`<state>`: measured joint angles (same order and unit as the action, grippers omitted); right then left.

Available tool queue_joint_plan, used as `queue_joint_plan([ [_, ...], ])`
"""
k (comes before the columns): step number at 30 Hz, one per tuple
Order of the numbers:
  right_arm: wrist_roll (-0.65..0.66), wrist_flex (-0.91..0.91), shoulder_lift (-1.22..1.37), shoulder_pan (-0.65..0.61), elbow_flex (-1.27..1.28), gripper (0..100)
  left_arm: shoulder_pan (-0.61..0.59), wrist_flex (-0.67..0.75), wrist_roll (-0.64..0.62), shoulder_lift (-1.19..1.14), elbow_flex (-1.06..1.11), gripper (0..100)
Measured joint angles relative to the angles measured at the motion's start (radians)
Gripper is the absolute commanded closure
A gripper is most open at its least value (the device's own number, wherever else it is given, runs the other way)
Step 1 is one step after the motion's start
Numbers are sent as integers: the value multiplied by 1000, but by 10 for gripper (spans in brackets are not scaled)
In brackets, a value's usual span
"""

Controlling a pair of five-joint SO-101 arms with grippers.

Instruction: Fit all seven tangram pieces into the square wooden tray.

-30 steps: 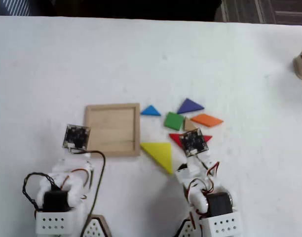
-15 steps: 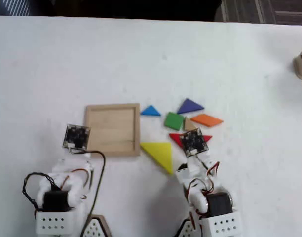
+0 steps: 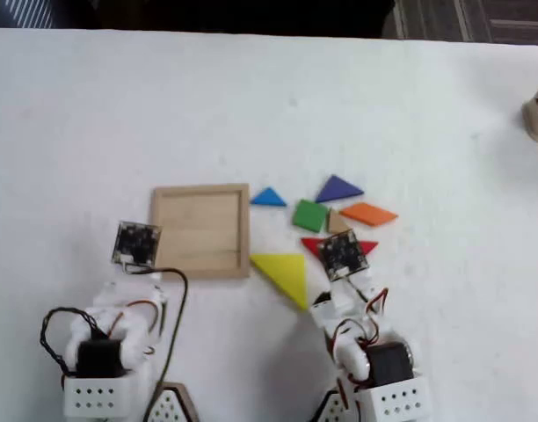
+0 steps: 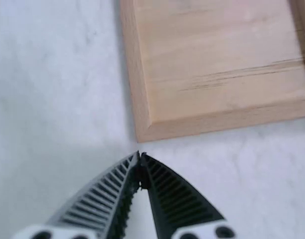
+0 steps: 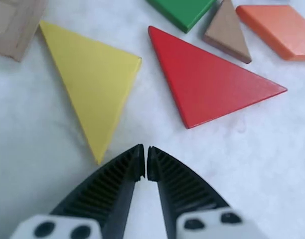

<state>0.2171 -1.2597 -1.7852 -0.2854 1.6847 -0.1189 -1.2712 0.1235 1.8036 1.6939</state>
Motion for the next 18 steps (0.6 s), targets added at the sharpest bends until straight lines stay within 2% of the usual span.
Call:
queue_joint_plan([
  [9, 0, 0, 0, 2, 0, 980, 3, 170, 2, 3, 0, 976],
  [13, 0, 0, 0, 2, 0, 978, 8, 175, 2, 3, 0, 976],
  [18, 0, 0, 0, -2, 0, 978, 75, 175, 2, 3, 0, 976],
])
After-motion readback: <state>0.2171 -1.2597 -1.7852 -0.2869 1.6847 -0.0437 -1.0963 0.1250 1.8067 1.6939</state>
